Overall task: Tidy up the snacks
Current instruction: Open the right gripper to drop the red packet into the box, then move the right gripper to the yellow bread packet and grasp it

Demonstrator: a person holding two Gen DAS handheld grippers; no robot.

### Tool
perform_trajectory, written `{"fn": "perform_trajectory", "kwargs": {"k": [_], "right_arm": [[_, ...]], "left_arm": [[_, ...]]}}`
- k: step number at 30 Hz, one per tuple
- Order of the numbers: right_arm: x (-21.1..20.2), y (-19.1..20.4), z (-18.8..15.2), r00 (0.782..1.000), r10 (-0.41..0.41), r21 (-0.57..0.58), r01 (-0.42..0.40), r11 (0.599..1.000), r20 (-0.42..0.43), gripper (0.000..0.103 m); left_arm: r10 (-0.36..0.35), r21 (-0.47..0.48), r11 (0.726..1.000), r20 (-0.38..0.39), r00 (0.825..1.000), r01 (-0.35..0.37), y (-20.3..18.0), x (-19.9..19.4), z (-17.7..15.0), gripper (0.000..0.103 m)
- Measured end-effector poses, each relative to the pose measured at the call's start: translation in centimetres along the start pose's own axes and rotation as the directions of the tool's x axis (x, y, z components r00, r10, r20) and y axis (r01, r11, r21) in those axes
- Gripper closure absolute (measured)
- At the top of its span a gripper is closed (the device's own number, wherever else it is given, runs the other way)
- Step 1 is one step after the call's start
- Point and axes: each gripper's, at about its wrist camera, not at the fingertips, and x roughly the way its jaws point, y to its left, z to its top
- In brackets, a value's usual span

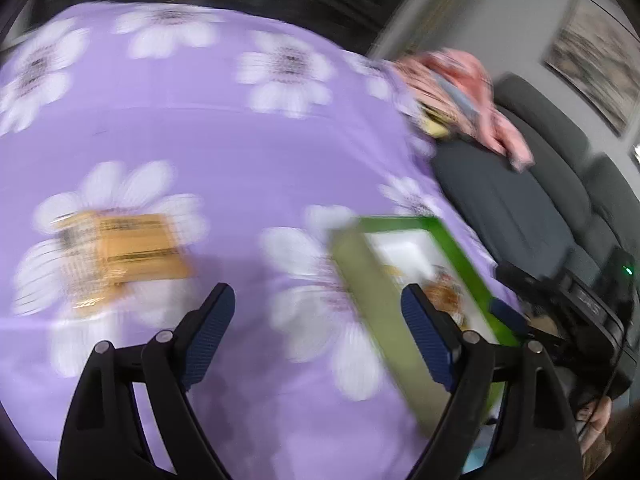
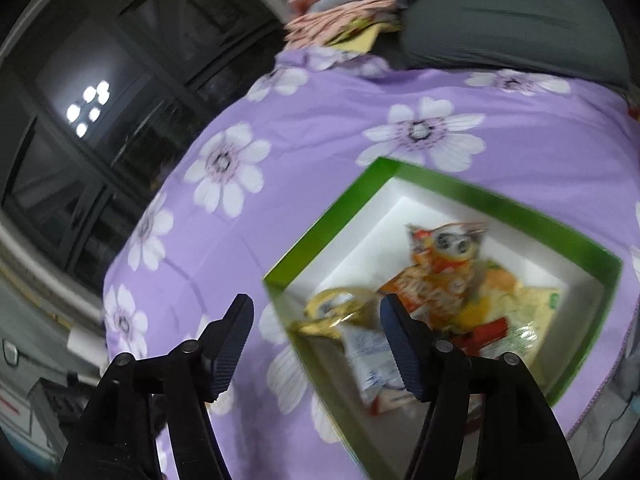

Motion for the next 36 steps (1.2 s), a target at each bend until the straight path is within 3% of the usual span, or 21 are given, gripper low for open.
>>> {"fn": "perform_trajectory", "kwargs": {"k": [4,7,11,13,16,19,22,26,31,36], "right_arm": [[1.1,3.4,-1.3,0.999,0.013,-0.102,-0.017,0.995,-0.039,0.03],[2.2,5.7,-2.7,0.997,-0.005,-0.177,-0.009,0.984,-0.079,0.03],[3.7,8.2,-4.5,0.99,-0.015,-0.279,-0.024,0.96,-0.139,0.029],[4.4,8.9,-5.1,0.986,-0.018,-0.281,-0.029,0.959,-0.164,0.029],[5.8,10.0,-5.6,0.973,0.043,-0.253,-0.102,0.962,-0.226,0.029],[8.4,12.1,-5.6,0.939,0.137,-0.221,-0.213,0.952,-0.317,0.029],[11.9,14.4,-5.9,0.905,0.16,-0.227,-0.264,0.937,-0.394,0.029],[18.3,16.6,-7.4,0.836,0.168,-0.205,-0.315,0.927,-0.523,0.029],[23.9,17.2,-8.7,0.783,0.167,-0.173,-0.331,0.928,-0.599,0.029],[25.4,17.2,-9.9,0.757,0.15,-0.196,-0.346,0.917,-0.636,0.029]], "left_arm": [[0.105,-0.137,0.986,0.063,0.992,-0.096,6.3,-2.4,-0.2,0.017],[0.162,-0.237,0.96,0.039,0.986,-0.148,9.5,-2.7,-0.1,0.017],[0.177,-0.293,0.942,0.031,0.984,-0.16,11.6,-2.6,-0.1,0.017],[0.183,-0.309,0.936,0.015,0.983,-0.169,12.2,-2.1,0.0,0.017],[0.179,-0.33,0.928,-0.002,0.984,-0.17,13.0,-1.7,0.0,0.017],[0.158,-0.33,0.932,0.005,0.987,-0.147,13.4,-1.3,0.2,0.017],[0.155,-0.323,0.935,0.003,0.988,-0.146,13.7,-0.2,0.8,0.019],[0.116,-0.316,0.942,-0.007,0.993,-0.113,13.9,1.1,1.6,0.024],[0.116,-0.281,0.952,-0.049,0.992,-0.125,13.9,2.7,2.1,0.037],[0.123,-0.273,0.952,-0.064,0.99,-0.136,14.4,3.8,1.7,0.066]]}}
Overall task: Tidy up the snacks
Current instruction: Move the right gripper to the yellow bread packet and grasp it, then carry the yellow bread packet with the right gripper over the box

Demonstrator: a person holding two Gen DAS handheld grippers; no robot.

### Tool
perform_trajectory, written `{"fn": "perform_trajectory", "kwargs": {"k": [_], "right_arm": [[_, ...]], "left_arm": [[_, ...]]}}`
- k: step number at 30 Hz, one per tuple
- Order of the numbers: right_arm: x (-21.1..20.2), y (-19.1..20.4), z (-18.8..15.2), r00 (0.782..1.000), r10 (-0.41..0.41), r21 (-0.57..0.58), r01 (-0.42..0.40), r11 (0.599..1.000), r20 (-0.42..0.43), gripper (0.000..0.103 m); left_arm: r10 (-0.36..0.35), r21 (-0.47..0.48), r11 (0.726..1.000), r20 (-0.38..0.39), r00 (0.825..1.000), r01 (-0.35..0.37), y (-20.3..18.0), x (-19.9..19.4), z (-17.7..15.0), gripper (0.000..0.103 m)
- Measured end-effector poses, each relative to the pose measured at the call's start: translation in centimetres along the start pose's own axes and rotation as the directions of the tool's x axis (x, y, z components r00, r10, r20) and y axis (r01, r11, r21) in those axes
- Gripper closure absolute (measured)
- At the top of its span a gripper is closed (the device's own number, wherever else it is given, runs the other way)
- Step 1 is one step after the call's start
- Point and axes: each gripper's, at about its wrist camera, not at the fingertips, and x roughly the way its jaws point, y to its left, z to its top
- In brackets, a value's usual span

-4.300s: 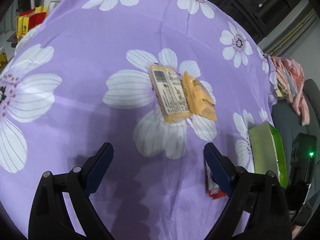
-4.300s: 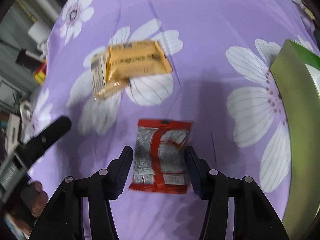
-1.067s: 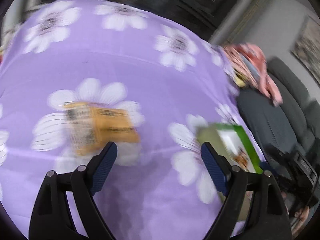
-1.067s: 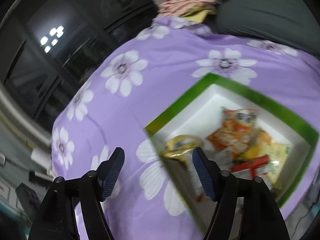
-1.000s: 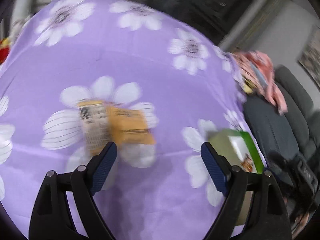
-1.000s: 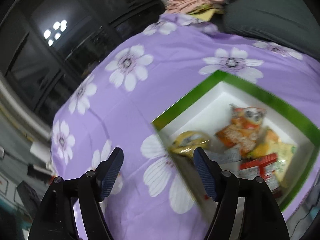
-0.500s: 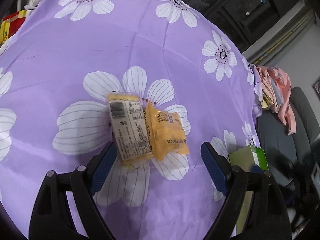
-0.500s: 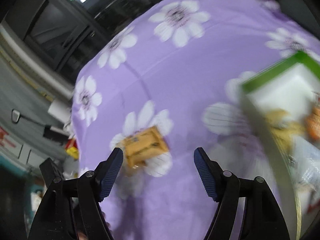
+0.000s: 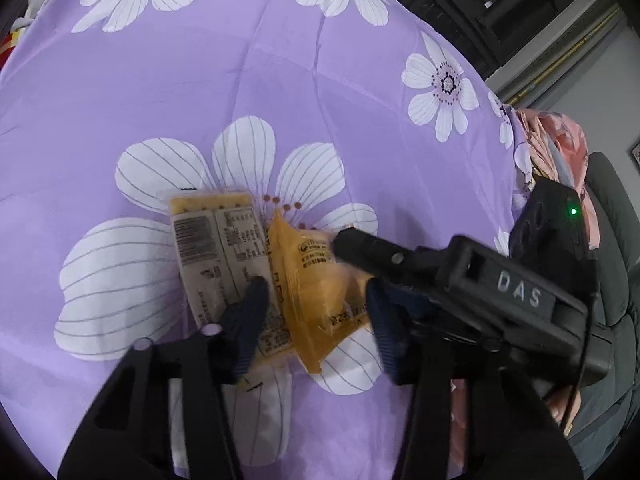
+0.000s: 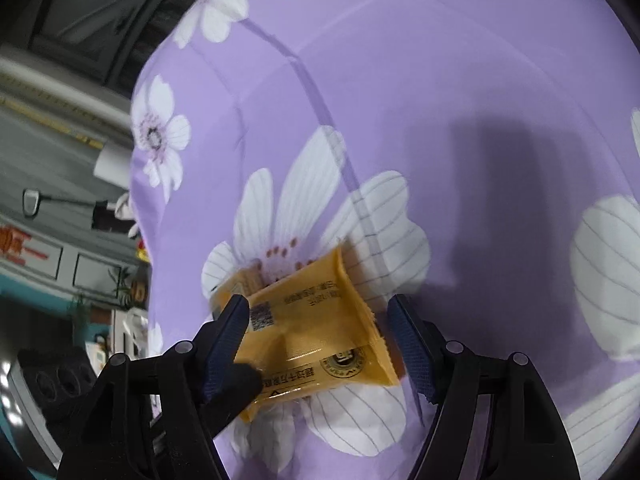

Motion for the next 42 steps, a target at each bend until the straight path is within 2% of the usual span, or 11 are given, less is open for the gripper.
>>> {"fn": "perform_trajectory", "kwargs": {"k": [1,4,9,16,22,27,33,35,40,42], "right_arm": [[0.2,0.3,-0.1,1.0,0.007,-0.019,-0.008,1.0,-0.023,0.029],[0.3,0.9,-0.8,0.998,0.032,-0.074,-0.036,0.997,-0.06,0.03],[-0.9,0.8,-1.5,0.995,0.065,-0.022,-0.067,0.998,-0.075,0.035],[-5.5,2.3,-3.5,0.997,0.077,-0.037,-0.076,0.996,0.021,0.035],[-11.2,3.0,-5.6,0.991,0.047,-0.053,-0.041,0.998,0.124,0.035],[-17.1,2.2,-7.6,0.968,0.004,-0.034,0.005,0.999,0.252,0.035],[-22.8,0.1,-8.7,0.921,-0.043,0.003,0.046,0.999,0.388,0.035],[-24.2,-1.1,-8.9,0.905,-0.054,0.038,0.042,0.998,0.423,0.035],[-26.8,-4.0,-9.3,0.86,-0.129,0.137,0.07,0.988,0.494,0.035],[-27.6,-5.4,-9.4,0.85,-0.15,0.181,0.066,0.981,0.504,0.035]], "left_arm": [[0.012,0.009,1.0,-0.004,1.0,-0.012,-0.1,0.2,-0.2,0.07],[0.017,0.038,0.999,0.006,1.0,-0.018,-0.3,0.0,-0.6,0.073],[0.007,0.059,0.998,0.021,1.0,-0.009,-1.3,-1.1,-1.1,0.075],[-0.054,0.122,0.992,0.07,0.996,0.045,-4.2,-4.4,-2.1,0.076],[-0.137,0.202,0.973,0.103,0.985,0.114,-8.3,-7.2,-3.6,0.076],[-0.218,0.28,0.942,0.09,0.972,0.185,-12.8,-8.2,-5.2,0.076],[-0.303,0.368,0.892,0.051,0.952,0.264,-17.6,-8.1,-6.2,0.075],[-0.324,0.396,0.872,0.026,0.946,0.287,-19.4,-7.4,-6.4,0.074],[-0.364,0.401,0.847,-0.041,0.931,0.349,-22.6,-4.9,-7.0,0.074],[-0.376,0.409,0.835,-0.064,0.924,0.368,-23.6,-4.0,-7.4,0.073]]}}
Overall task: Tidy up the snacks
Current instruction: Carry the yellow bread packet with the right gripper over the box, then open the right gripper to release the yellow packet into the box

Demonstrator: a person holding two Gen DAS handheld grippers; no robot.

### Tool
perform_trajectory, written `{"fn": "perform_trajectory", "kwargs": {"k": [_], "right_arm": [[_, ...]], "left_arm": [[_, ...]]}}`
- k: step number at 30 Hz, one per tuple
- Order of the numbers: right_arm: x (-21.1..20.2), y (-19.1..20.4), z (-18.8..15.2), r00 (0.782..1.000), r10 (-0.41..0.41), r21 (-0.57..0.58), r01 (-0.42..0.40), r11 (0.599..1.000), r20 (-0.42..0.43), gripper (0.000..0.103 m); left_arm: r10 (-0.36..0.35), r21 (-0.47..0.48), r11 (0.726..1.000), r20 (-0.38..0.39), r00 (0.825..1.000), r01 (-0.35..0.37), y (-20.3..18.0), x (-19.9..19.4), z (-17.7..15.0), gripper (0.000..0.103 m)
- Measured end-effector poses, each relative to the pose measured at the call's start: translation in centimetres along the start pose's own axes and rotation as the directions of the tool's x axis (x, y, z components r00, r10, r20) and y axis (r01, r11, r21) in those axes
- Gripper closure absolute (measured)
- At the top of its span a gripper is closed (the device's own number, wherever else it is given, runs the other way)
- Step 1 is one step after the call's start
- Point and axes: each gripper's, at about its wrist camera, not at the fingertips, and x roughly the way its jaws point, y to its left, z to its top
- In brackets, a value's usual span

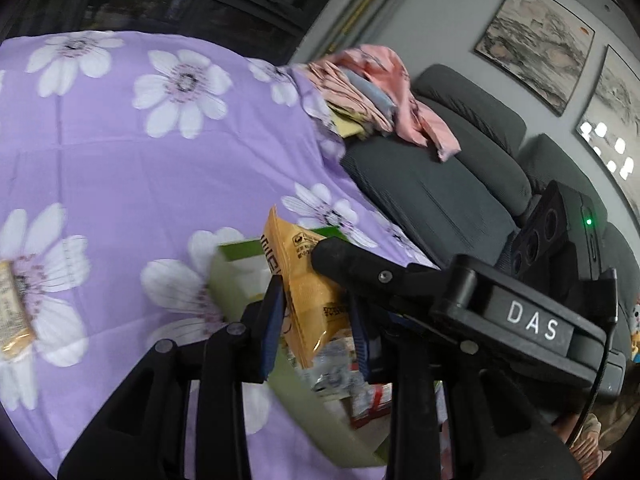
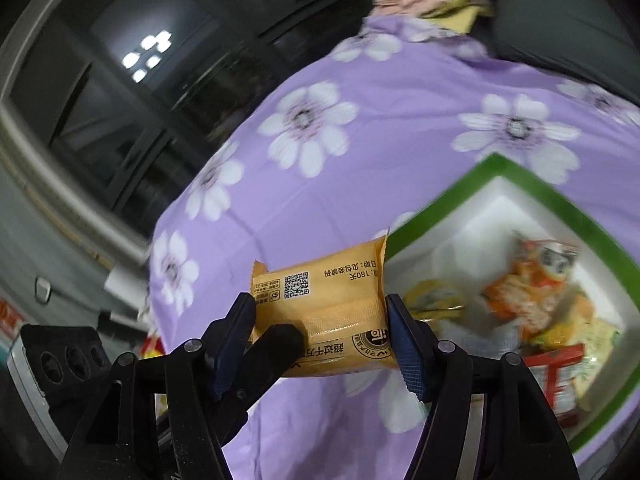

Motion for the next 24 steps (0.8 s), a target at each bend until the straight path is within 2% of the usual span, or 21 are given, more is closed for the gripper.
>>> {"fn": "perform_trajectory", "kwargs": {"k": [5,11,24], "right_arm": [[-0.6,-3.7,0.8,0.997,-0.07,0.096,0.067,0.993,0.027,0.035],[-0.6,-7.9,1.0,0.991,-0.133,0.22,0.127,0.967,0.01,0.035],[0.8,-11.4,0.6,0.978,-0.201,0.315,0.206,0.926,-0.05,0.035]], "left_arm": [[-0.05,0.009,0.999,-0.063,0.997,0.051,-1.3,3.8,-0.4,0.073],[-0.075,0.008,0.997,-0.145,0.987,0.077,-2.1,7.4,-1.2,0.073],[-0.084,-0.04,0.996,-0.225,0.971,0.077,-1.6,10.6,-2.7,0.073]]}}
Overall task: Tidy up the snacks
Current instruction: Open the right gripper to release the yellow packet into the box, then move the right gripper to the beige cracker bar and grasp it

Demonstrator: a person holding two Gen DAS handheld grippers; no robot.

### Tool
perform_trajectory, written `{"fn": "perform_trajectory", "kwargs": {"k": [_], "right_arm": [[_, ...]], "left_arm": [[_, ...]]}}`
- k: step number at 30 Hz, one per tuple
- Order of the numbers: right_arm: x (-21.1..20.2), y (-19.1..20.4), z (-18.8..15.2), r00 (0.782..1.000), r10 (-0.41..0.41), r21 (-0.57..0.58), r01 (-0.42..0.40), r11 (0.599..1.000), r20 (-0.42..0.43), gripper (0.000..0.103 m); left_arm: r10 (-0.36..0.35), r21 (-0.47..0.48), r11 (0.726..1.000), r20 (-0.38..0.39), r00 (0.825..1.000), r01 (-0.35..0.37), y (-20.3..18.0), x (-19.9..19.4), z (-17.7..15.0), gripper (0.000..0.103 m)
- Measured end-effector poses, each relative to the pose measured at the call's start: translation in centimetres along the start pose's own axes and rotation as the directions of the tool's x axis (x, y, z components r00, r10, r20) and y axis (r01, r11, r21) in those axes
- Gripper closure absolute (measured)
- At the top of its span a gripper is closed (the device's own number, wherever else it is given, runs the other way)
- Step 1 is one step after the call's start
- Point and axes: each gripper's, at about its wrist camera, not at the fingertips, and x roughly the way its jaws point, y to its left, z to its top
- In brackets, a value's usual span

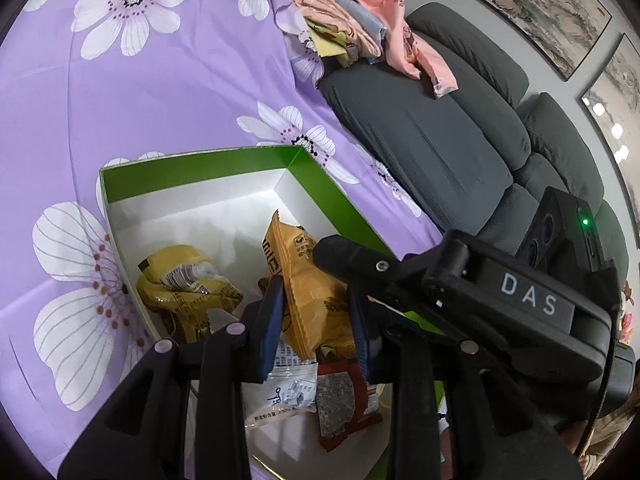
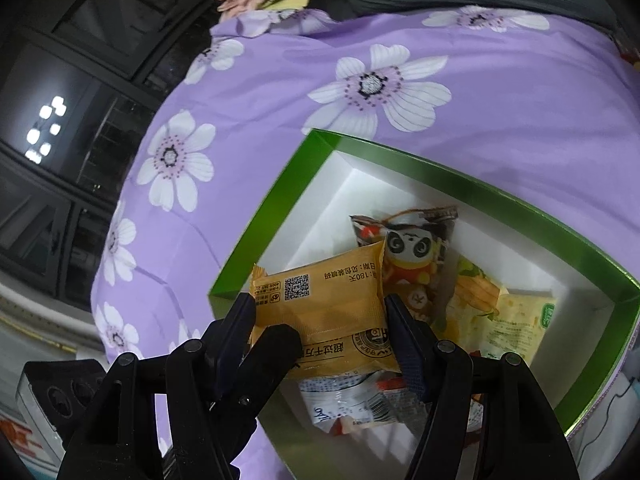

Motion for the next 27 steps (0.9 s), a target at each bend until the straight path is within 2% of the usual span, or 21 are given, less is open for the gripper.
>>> {"fn": "perform_trajectory", "kwargs": {"k": [4,7,9,15,20,25,27], "right_arm": [[0.1,0.0,-0.1,0.999,-0.042,-0.003,0.042,0.999,0.003,0.035],[-0.5,0.9,-0.2,0.997,-0.064,-0.043,0.066,0.997,0.04,0.029],[-0.9,1.4,-0.3,0.997,-0.055,-0.061,0.059,0.996,0.062,0.027],[-2.1,4.4,-1.1,0.993,-0.025,-0.151,0.043,0.988,0.113,0.025],[-2.2,8.1,-2.7,0.993,0.006,-0.263,0.026,0.964,0.122,0.025],[-1.4,12.7,-5.4,0.994,0.041,-0.414,0.004,0.91,0.1,0.025],[-1.0,14.3,-6.7,0.995,0.048,-0.469,-0.003,0.883,0.084,0.025]], "left_arm": [[0.014,-0.003,1.0,0.008,1.0,-0.014,0.1,-0.2,-0.1,0.069],[0.02,-0.001,1.0,0.04,0.999,-0.02,0.1,-1.3,-0.1,0.059],[0.024,0.003,1.0,0.062,0.998,-0.024,0.3,-2.4,0.0,0.047],[0.108,-0.007,0.994,0.149,0.983,-0.108,2.2,-7.5,0.0,0.036],[0.22,-0.09,0.975,0.232,0.947,-0.204,6.2,-13.5,-0.5,0.027],[0.386,-0.218,0.917,0.281,0.879,-0.333,11.3,-19.8,-2.3,0.021],[0.471,-0.27,0.874,0.274,0.838,-0.403,13.7,-22.0,-3.5,0.021]]}}
